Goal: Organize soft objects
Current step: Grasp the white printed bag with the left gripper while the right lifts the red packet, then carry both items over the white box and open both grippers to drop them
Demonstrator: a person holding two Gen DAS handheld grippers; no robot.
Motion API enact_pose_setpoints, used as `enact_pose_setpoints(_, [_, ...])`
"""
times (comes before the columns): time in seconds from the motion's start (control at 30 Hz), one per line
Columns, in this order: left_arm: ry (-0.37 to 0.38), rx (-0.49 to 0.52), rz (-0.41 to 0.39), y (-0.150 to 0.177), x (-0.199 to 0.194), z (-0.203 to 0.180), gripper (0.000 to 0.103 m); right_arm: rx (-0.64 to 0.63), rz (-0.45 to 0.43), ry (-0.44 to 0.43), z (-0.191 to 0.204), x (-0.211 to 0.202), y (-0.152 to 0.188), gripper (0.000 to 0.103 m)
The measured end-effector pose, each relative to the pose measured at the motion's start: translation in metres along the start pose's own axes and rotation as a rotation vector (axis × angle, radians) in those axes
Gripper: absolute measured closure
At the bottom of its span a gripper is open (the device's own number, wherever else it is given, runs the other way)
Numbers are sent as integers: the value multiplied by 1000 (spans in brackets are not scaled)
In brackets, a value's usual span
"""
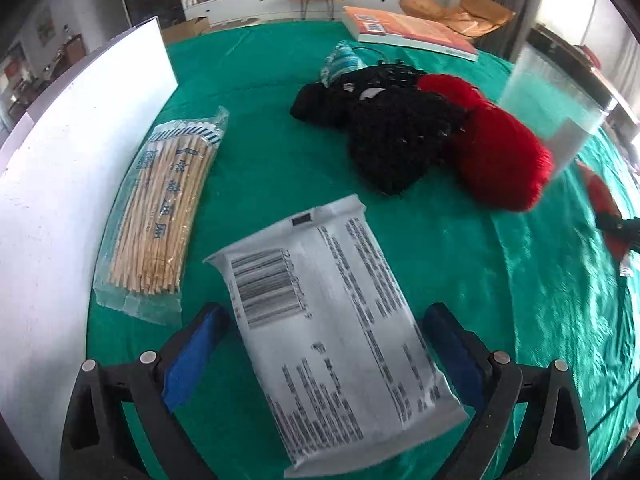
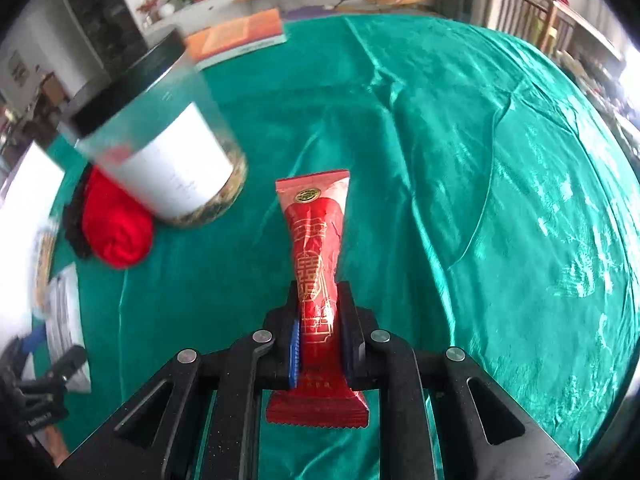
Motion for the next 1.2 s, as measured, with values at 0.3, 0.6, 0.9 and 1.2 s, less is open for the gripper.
enact_pose_setpoints(0.3, [157, -31, -97, -7, -37, 7, 36, 158, -87, -180, 0, -15, -60, 86])
enact_pose_setpoints(0.6, [178, -79, -311, -17, -169, 97, 36, -104, -199, -290, 119, -139, -60, 86])
enact_pose_setpoints(0.9, [-261, -215, -240, 80, -220, 302, 33, -350, -7, -697, 363, -195, 92, 86])
enact_pose_setpoints(1.2, [-321, -377, -289, 116, -219, 347, 2, -448, 29, -663, 390, -159, 166, 21])
Point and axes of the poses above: each gripper's, at about its wrist camera, not at the fingertips, and x roughly the way its jaws point, z to its left, y to its underside, the point moved 7 cm from there along x, roughly the way its jaws point, and after that the axes turned 8 degrees about x, right-handed, at the moved point
